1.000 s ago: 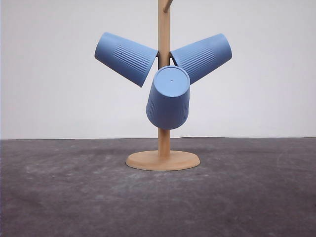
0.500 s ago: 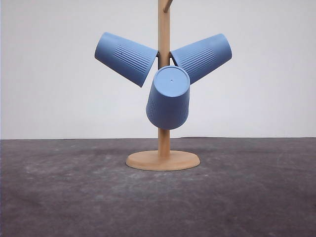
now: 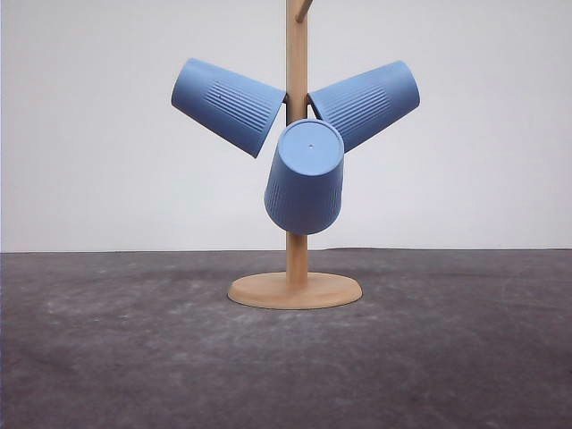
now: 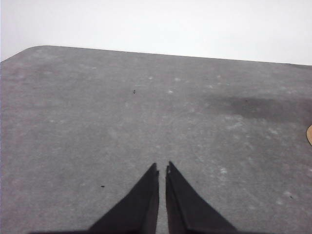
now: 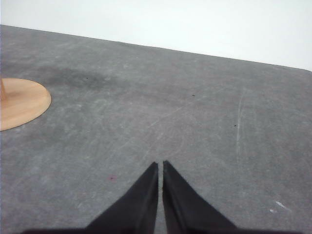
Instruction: Place three cups
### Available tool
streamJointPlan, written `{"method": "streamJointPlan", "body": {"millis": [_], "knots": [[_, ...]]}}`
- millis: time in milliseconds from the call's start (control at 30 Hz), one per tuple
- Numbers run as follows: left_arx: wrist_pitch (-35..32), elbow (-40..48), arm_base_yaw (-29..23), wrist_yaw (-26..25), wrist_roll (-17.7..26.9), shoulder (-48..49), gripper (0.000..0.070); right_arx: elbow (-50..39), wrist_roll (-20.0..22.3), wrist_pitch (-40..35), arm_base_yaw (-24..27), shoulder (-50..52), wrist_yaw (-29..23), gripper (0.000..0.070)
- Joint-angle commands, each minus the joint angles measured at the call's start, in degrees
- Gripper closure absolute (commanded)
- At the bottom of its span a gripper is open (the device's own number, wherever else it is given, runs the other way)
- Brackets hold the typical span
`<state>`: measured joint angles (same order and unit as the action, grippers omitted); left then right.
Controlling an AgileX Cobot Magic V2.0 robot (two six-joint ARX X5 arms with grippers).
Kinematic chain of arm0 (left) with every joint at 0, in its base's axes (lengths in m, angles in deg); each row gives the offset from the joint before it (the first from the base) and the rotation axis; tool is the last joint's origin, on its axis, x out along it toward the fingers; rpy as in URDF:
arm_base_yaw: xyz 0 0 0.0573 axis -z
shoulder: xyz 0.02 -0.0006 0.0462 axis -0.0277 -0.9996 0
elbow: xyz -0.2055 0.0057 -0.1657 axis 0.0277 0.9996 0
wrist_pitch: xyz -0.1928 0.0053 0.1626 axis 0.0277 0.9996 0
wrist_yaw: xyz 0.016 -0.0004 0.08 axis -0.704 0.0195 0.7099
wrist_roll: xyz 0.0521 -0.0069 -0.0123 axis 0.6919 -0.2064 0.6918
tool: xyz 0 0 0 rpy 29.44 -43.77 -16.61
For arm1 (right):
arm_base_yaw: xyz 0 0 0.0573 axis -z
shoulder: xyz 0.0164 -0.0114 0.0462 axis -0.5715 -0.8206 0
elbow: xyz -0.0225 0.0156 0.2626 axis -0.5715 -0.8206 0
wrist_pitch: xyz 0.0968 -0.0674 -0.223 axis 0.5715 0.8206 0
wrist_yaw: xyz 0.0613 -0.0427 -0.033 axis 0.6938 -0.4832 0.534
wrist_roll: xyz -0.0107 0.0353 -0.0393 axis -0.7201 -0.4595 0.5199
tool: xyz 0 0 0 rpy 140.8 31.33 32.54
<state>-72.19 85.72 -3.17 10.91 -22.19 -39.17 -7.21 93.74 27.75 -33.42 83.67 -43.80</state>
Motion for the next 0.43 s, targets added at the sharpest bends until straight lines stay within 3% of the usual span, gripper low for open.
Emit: {"method": "streamJointPlan", "body": {"millis": [0,400], "knots": [[-0.66,0.79,0.11,0.13,-0.28,0.04,0.07,-0.24,-0.72,-0.68,-0.07,0.17,-0.2,0.0688],[-0.63,0.79,0.11,0.13,-0.28,0.04,0.07,-0.24,-0.72,-0.68,-0.07,0.17,-0.19,0.0688]]}}
